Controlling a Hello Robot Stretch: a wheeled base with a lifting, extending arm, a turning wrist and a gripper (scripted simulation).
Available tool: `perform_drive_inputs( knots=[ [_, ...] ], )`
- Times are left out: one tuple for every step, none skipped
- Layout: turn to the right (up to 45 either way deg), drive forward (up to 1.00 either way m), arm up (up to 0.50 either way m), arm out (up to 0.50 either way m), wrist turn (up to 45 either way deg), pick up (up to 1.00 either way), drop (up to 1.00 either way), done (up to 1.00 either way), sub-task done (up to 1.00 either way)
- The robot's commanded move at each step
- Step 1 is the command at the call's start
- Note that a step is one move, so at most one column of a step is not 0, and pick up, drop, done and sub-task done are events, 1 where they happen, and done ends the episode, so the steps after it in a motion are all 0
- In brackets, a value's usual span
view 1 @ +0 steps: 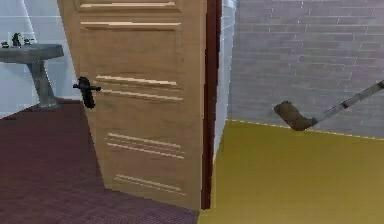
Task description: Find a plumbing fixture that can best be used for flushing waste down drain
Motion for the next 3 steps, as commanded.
perform_drive_inputs(
  knots=[
    [-45.0, 0.00, 0.00, 0.00, 0.0, 0.00, 0.00, 0.00, 0.00],
    [-30.0, 0.00, 0.00, 0.00, 0.0, 0.00, 0.00, 0.00, 0.00],
    [0.0, 1.00, 0.00, 0.00, 0.0, 0.00, 0.00, 0.00, 0.00]
  ],
)
